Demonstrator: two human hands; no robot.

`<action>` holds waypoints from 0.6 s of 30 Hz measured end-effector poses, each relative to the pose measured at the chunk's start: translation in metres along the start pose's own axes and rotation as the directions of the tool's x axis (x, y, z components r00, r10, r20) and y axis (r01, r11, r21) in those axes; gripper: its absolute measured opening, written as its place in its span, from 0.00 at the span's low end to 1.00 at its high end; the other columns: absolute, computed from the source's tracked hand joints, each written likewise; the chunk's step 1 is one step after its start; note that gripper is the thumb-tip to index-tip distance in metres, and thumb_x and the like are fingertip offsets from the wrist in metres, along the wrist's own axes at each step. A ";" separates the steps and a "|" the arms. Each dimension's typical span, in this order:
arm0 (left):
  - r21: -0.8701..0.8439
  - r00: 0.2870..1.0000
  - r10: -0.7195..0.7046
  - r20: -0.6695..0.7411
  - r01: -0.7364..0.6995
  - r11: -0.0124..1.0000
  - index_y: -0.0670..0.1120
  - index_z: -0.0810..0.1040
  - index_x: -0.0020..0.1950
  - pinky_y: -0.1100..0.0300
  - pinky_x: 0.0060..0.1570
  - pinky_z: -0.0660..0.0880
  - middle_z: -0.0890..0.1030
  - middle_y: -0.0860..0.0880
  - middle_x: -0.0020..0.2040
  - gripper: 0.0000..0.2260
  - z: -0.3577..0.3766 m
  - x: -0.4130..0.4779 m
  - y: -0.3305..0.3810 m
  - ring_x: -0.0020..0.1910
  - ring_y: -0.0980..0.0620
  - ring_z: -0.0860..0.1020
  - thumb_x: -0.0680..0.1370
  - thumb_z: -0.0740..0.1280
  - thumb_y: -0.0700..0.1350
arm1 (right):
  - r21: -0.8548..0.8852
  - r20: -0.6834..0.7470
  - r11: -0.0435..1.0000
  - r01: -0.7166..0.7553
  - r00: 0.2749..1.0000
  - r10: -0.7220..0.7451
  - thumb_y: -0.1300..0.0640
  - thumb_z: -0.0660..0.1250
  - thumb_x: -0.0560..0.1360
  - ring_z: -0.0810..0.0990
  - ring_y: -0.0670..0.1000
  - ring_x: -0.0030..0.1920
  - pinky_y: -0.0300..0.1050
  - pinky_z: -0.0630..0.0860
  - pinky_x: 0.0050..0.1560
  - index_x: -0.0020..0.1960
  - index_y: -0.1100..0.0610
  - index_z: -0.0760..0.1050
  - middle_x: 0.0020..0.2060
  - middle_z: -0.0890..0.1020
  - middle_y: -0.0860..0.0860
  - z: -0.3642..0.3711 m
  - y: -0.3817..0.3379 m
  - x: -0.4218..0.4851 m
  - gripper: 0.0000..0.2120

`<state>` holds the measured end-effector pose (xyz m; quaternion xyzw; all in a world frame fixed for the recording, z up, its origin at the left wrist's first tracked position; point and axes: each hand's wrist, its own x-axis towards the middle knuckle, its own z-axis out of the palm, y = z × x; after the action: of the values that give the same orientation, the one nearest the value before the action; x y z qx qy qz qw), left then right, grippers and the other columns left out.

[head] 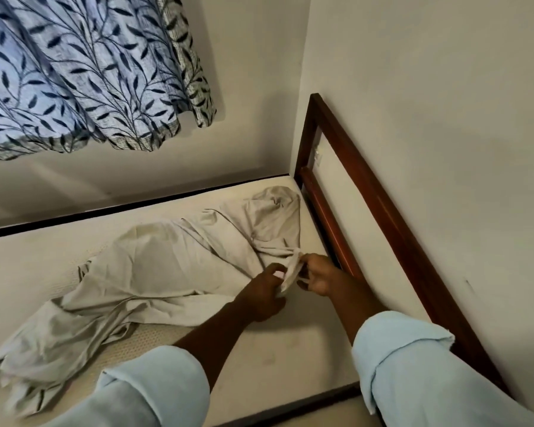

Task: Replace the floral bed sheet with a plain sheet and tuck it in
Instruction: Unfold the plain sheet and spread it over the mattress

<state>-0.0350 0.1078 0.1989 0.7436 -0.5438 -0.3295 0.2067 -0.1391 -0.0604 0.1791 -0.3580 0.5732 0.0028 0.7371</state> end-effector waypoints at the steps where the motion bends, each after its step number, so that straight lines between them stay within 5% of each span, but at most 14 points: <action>1: -0.015 0.999 -0.025 -0.049 0.024 1.000 0.38 0.81 0.55 0.61 0.54 0.73 0.76 0.43 0.63 0.14 0.004 0.001 -0.001 0.55 0.46 0.79 0.72 0.71 0.45 | 0.126 -0.015 0.992 0.018 1.000 -0.016 0.56 0.63 0.82 0.82 0.55 0.50 0.49 0.76 0.46 0.58 0.57 0.80 0.52 0.84 0.57 -0.004 -0.003 0.002 0.10; 5: 0.032 0.985 -0.158 -0.065 0.160 0.987 0.42 0.82 0.51 0.60 0.45 0.68 0.83 0.42 0.51 0.09 0.012 -0.010 -0.005 0.54 0.42 0.80 0.77 0.71 0.47 | 0.398 -0.084 0.898 0.187 0.982 -0.168 0.62 0.54 0.84 0.82 0.57 0.50 0.52 0.79 0.50 0.54 0.58 0.78 0.51 0.82 0.58 -0.032 -0.010 -0.005 0.13; 8: 0.171 0.962 -0.220 0.159 0.193 0.966 0.43 0.79 0.64 0.59 0.55 0.69 0.80 0.43 0.63 0.17 0.021 -0.029 -0.012 0.62 0.43 0.77 0.79 0.69 0.50 | 0.279 -0.255 0.924 0.262 0.948 -0.192 0.63 0.50 0.85 0.80 0.52 0.46 0.47 0.78 0.44 0.57 0.58 0.72 0.47 0.78 0.53 -0.057 -0.009 -0.023 0.12; 13: 0.204 0.871 -0.377 0.314 0.326 0.923 0.45 0.73 0.72 0.57 0.63 0.69 0.75 0.45 0.70 0.20 0.052 -0.078 -0.032 0.68 0.45 0.74 0.82 0.64 0.52 | -0.062 -0.429 0.949 0.309 0.850 -0.304 0.53 0.61 0.83 0.82 0.60 0.54 0.55 0.81 0.56 0.63 0.63 0.77 0.56 0.82 0.60 -0.105 -0.018 -0.028 0.16; 18: 0.018 0.926 -0.290 0.242 0.295 0.955 0.50 0.76 0.69 0.61 0.53 0.70 0.81 0.48 0.62 0.16 0.082 -0.114 -0.009 0.60 0.49 0.78 0.83 0.64 0.53 | -0.079 -0.263 0.975 0.206 0.940 -0.220 0.40 0.66 0.78 0.80 0.52 0.51 0.49 0.75 0.46 0.57 0.52 0.77 0.50 0.82 0.51 -0.098 0.050 -0.063 0.17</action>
<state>-0.1098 0.2225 0.1657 0.7687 -0.4449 -0.4497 0.0946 -0.2639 -0.0498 0.1978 -0.4333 0.6259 -0.1112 0.6388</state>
